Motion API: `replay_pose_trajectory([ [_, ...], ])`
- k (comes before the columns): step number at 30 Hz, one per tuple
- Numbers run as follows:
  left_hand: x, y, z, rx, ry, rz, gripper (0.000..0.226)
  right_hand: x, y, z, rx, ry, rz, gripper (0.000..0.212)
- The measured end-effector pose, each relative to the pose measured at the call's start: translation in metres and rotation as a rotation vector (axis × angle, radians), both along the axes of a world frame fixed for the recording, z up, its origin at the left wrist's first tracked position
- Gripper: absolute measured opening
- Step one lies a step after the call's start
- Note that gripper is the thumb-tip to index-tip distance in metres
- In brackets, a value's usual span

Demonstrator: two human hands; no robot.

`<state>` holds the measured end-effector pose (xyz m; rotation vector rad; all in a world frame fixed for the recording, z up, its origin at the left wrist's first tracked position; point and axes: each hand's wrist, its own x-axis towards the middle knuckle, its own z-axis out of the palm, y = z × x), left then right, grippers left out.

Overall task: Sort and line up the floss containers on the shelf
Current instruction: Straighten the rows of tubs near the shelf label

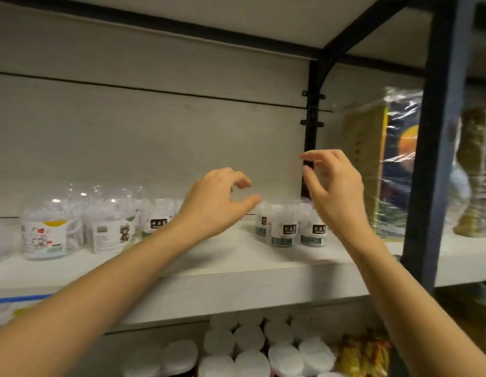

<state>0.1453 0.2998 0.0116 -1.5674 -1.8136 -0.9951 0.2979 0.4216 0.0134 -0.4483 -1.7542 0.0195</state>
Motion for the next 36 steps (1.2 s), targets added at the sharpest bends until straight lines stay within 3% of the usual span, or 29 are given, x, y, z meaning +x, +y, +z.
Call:
replay_pose_trajectory([
  [5,0.019,0.053,-0.011,-0.218,-0.053,-0.019,0.058,0.036,0.054,-0.007,-0.334,-0.328,-0.048,0.039],
  [10,0.022,0.071,-0.016,-0.272,-0.086,-0.002,0.056,0.041,0.067,-0.022,-0.399,-0.493,0.038,0.051],
  [17,0.026,0.079,-0.012,-0.261,-0.175,-0.013,0.048,0.036,0.075,-0.034,-0.504,-0.441,0.163,0.048],
  [21,0.028,0.069,-0.004,-0.236,-0.213,-0.016,0.045,0.037,0.068,-0.027,-0.467,-0.405,0.175,0.048],
  [25,0.018,0.024,0.020,-0.213,-0.349,-0.058,0.041,0.036,0.038,0.000,-0.366,-0.354,0.228,0.055],
  [30,0.010,-0.058,0.037,-0.208,-0.533,-0.135,0.043,0.018,-0.019,0.015,-0.388,-0.417,0.476,0.060],
  [36,-0.008,-0.124,0.030,-0.181,-0.579,-0.060,0.046,-0.017,-0.070,0.009,-0.375,-0.442,0.631,0.039],
])
